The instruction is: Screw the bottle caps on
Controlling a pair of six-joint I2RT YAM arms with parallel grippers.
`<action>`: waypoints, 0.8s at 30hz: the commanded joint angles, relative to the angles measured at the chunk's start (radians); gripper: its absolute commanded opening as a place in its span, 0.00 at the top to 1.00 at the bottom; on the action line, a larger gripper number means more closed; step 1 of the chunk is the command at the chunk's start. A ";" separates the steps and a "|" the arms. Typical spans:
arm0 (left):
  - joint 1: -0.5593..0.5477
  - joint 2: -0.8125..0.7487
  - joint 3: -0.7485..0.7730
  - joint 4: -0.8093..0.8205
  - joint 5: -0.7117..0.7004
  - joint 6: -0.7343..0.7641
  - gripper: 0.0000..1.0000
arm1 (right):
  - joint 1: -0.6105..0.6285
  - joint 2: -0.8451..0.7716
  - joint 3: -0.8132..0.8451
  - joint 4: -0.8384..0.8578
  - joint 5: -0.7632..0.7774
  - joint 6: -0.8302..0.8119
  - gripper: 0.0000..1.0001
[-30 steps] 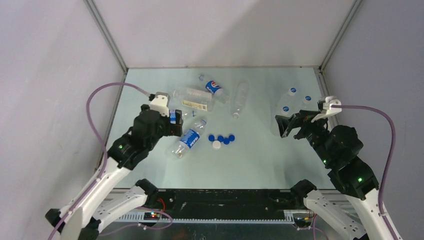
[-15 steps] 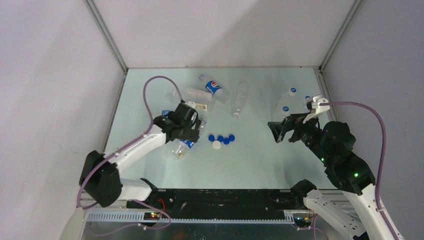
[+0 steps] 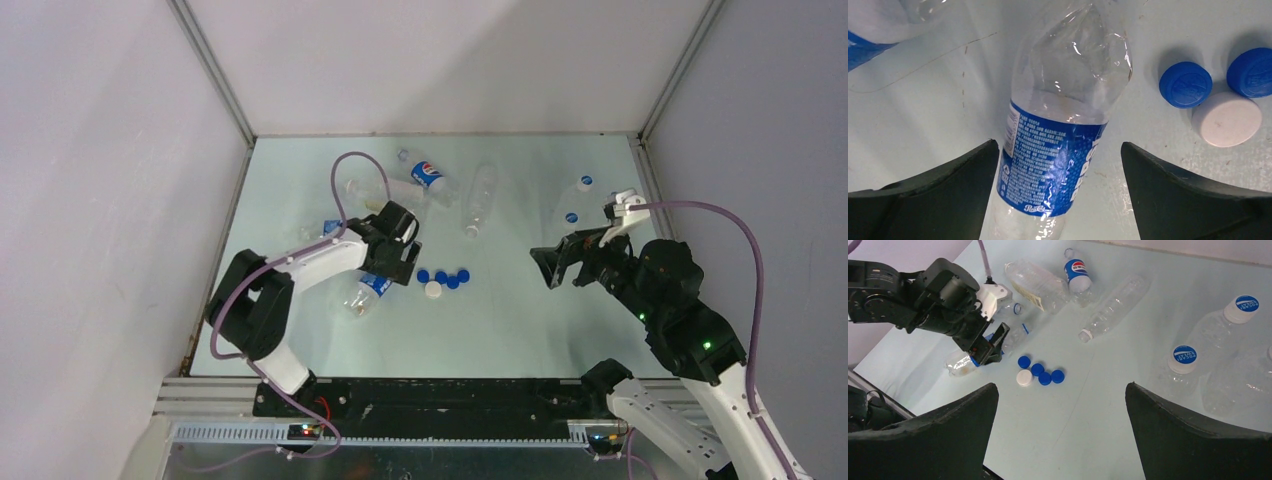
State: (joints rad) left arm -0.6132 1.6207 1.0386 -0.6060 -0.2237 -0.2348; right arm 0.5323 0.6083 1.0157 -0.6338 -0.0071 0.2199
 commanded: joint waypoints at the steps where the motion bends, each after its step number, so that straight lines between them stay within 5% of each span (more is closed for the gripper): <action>1: -0.002 0.031 0.026 0.048 0.037 0.038 0.02 | -0.002 0.000 0.002 -0.003 -0.031 -0.001 0.01; 18: 0.037 0.121 0.034 0.102 0.090 0.053 0.04 | -0.002 -0.066 0.003 -0.054 -0.089 0.022 0.01; 24: 0.045 0.133 0.035 0.115 0.083 0.052 0.14 | -0.002 -0.069 0.001 -0.104 -0.091 -0.003 0.01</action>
State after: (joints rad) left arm -0.5819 1.7351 1.0477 -0.5304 -0.1455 -0.1921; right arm 0.5323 0.5426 1.0149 -0.7010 -0.0834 0.2348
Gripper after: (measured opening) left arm 0.908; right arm 0.993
